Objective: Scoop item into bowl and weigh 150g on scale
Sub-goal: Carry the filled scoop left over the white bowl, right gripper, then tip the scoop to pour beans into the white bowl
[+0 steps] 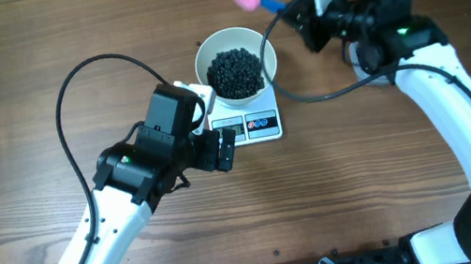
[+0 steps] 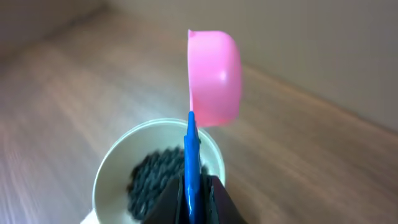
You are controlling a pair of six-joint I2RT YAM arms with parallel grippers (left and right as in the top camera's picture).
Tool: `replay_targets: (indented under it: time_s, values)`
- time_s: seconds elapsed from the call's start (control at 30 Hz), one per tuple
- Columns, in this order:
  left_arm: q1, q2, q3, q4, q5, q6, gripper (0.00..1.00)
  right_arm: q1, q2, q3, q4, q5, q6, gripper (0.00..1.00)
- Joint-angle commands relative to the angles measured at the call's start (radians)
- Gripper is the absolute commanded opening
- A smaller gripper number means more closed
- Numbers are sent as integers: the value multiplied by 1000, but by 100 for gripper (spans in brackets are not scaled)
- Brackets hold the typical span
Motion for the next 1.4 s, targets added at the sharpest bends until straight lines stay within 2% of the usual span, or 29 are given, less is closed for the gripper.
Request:
replay_targets:
  time_s: [0.0,0.3,0.77,1.07,1.37]
  values:
    - [3,-7,19,0,9,23,100,23,23,5,-82,-14,-155,4]
    - [3,-7,19,0,9,23,100,72,32,5,-162,-8,-230,4]
    - [3,-7,19,0,9,23,100,111,102,5,-219,42,-234,4]
    - [3,-7,19,0,9,23,100,123,112,5,-212,206,-293,4]
    - [3,-7,19,0,9,23,100,123,135,5,-167,217,-311,4]
